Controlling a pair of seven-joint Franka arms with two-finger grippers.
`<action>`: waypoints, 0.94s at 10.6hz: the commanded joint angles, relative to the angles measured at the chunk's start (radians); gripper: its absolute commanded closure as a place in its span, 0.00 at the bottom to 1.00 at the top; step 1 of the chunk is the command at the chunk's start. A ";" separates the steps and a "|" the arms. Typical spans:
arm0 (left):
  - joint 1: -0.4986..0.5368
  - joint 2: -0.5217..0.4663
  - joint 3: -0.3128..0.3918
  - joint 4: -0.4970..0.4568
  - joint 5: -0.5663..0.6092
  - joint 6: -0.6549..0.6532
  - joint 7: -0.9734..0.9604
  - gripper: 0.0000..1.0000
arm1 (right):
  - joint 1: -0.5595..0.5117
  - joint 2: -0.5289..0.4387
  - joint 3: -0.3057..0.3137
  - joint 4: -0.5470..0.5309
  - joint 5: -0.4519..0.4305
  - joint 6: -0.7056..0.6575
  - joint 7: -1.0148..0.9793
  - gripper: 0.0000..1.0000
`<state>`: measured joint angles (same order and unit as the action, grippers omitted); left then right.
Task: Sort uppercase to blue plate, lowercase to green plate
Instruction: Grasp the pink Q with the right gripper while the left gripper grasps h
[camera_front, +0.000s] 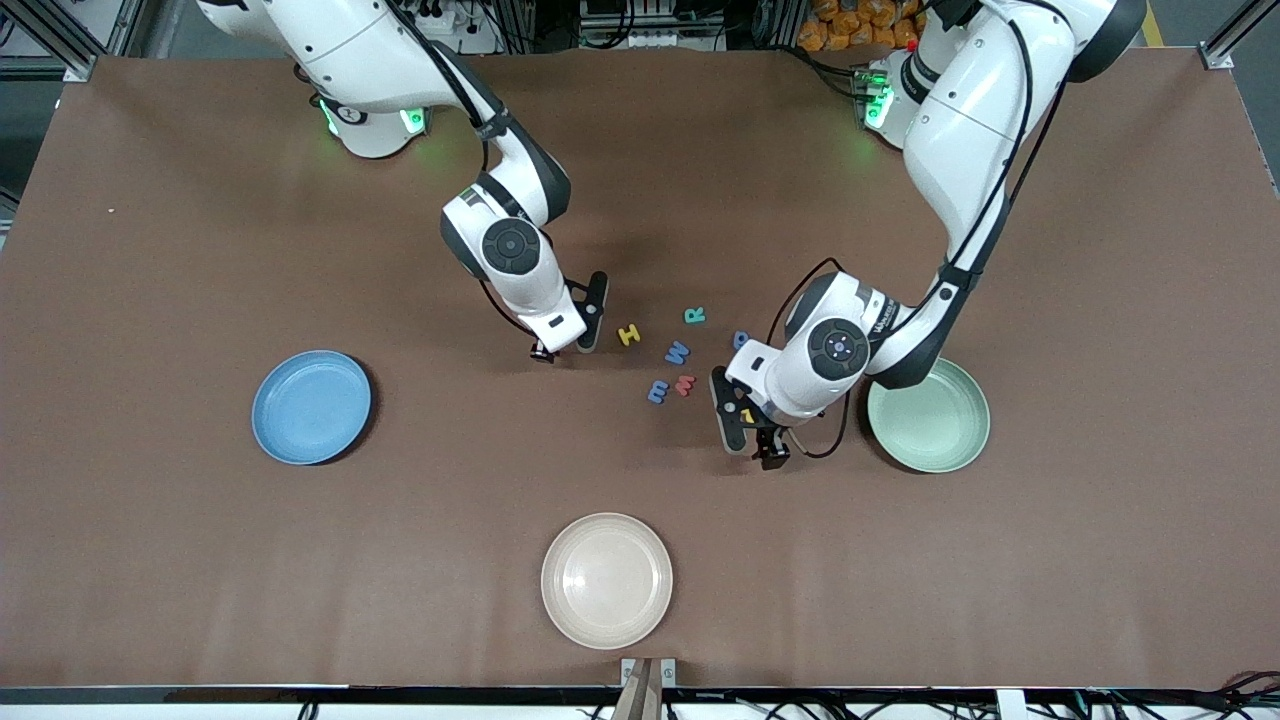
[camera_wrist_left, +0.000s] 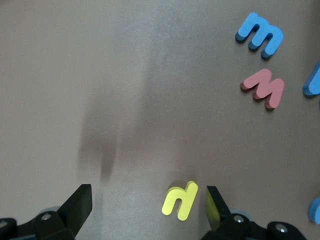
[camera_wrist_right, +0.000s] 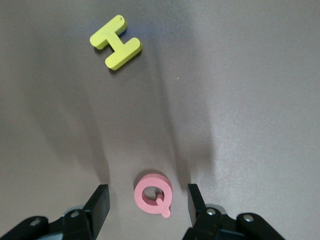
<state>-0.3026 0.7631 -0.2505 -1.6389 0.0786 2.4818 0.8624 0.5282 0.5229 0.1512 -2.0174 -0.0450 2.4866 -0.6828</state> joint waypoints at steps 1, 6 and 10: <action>-0.001 -0.005 -0.003 -0.021 0.026 0.020 -0.002 0.00 | -0.017 -0.020 0.021 -0.030 -0.019 0.017 0.008 0.30; -0.001 0.007 -0.003 -0.042 0.033 0.028 -0.003 0.00 | -0.017 -0.017 0.021 -0.030 -0.044 0.017 0.011 0.31; -0.001 0.007 -0.003 -0.062 0.053 0.032 -0.003 0.02 | -0.014 -0.012 0.021 -0.030 -0.049 0.017 0.015 0.32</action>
<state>-0.3043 0.7719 -0.2508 -1.6885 0.0910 2.4950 0.8624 0.5282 0.5229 0.1563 -2.0276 -0.0744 2.4922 -0.6807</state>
